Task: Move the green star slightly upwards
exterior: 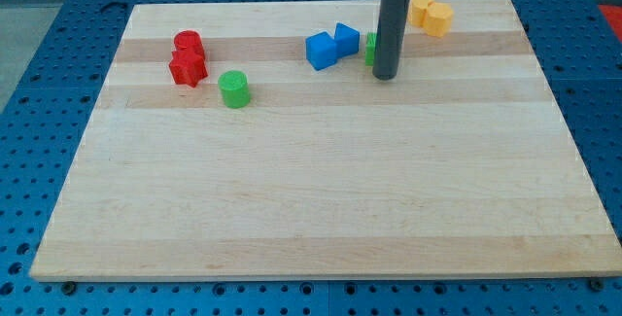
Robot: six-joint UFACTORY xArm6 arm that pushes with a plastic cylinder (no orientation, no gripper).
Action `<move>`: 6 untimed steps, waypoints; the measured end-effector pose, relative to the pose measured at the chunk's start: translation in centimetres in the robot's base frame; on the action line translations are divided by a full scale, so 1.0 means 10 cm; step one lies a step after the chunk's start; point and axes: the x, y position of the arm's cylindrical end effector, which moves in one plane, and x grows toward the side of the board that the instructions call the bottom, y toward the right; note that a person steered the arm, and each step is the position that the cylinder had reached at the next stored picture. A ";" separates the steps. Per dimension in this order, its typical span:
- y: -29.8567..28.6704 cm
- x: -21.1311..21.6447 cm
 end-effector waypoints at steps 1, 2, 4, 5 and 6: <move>-0.30 0.03; -0.28 -0.20; 0.31 -0.40; 0.49 -0.44; 0.53 -0.61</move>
